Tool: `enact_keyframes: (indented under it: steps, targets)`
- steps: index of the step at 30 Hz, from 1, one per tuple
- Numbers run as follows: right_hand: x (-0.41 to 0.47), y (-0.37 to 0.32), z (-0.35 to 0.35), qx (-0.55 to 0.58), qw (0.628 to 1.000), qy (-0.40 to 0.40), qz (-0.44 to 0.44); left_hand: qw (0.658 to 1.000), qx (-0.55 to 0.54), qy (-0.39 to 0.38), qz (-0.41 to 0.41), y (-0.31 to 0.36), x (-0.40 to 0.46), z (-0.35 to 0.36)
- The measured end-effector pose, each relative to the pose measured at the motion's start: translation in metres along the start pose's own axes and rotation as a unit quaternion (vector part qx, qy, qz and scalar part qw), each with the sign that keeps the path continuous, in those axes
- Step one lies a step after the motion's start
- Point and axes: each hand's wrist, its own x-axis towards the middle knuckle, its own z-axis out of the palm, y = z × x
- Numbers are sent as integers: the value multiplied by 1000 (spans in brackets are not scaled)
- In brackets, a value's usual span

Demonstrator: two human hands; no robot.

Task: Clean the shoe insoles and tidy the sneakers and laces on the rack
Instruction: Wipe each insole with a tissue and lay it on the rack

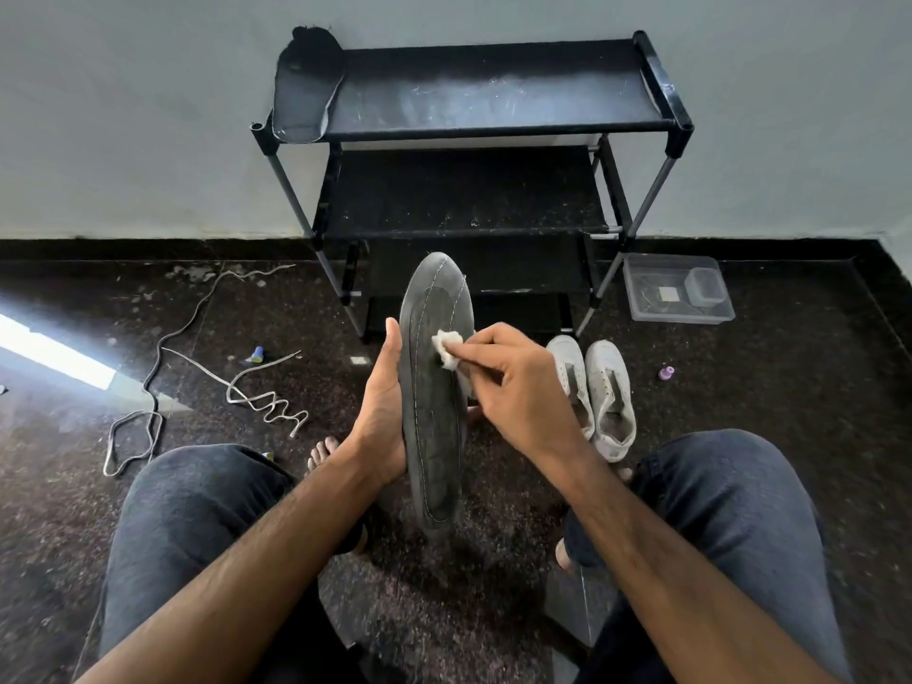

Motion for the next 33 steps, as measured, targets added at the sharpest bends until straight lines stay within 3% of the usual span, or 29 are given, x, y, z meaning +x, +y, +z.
enact_keyframes:
  steps: [3, 8, 11, 16, 22, 24, 28, 30, 33]
  targets:
    - [-2, 2, 13, -62, 998, 9, -4, 1000, 23, -9, -4, -1, 0, -5]
    - [-1, 2, 11, -58, 998, 36, -2, 998, 55, -9, -14, -3, -4, 0]
    - [-11, -6, 19, -25, 999, -15, -30, 999, 32, 20, -11, -2, -1, -5]
    - [-24, -11, 26, 28, 991, -106, -70, 998, 24, 0, -53, 1, -3, -13]
    - [-13, -10, -4, 176, 953, -244, 38, 1000, -12, 11, -18, -1, 0, -4]
    - [-2, -5, -13, 172, 969, -175, 31, 999, -29, -4, -15, -2, -1, 0]
    - [16, 6, -21, 2, 1000, 29, -5, 1000, -14, -17, 2, -7, -4, 5]
    - [17, 10, -15, -66, 996, 38, -42, 1000, 6, -16, -2, -6, -5, 8]
    - [9, 8, -4, -91, 993, -28, -73, 1000, 1, -2, -6, -3, -3, 1]
